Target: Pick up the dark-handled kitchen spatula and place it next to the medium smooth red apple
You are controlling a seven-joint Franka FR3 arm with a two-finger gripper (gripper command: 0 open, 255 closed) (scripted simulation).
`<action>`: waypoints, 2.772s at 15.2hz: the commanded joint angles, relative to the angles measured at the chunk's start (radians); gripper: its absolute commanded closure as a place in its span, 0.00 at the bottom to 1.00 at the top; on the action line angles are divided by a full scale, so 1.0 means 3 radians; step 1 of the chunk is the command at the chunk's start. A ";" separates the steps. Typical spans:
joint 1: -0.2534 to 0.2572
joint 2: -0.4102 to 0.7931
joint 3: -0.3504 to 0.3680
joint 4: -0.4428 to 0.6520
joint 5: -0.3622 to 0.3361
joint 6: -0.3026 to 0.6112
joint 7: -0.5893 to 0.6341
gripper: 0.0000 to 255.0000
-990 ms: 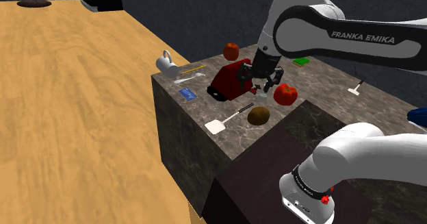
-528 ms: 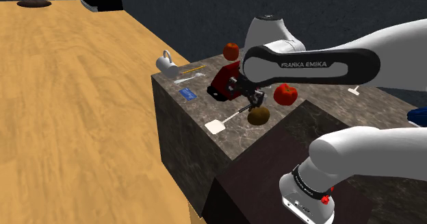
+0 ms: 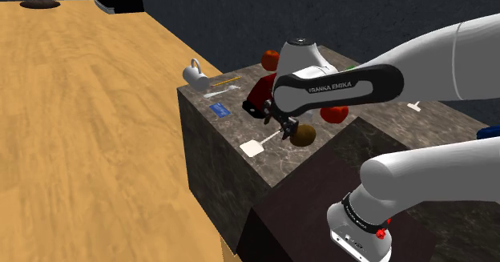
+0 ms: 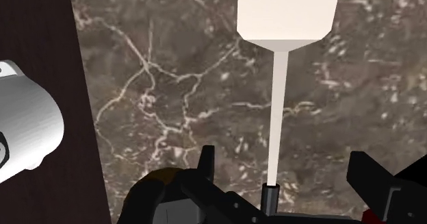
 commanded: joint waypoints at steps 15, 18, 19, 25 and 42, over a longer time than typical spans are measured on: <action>-0.0027 0.0103 0.0064 -0.0054 -0.0004 0.0157 0.0030 1.00; -0.0027 0.0103 0.0064 -0.0054 -0.0004 0.0157 0.0030 1.00; -0.0027 0.0103 0.0063 -0.0054 -0.0004 0.0157 0.0030 1.00; 0.0023 -0.0116 -0.0071 0.0083 -0.0004 -0.0194 -0.0019 1.00; 0.0048 -0.0479 -0.0374 0.0605 -0.0112 -0.1078 -0.0081 1.00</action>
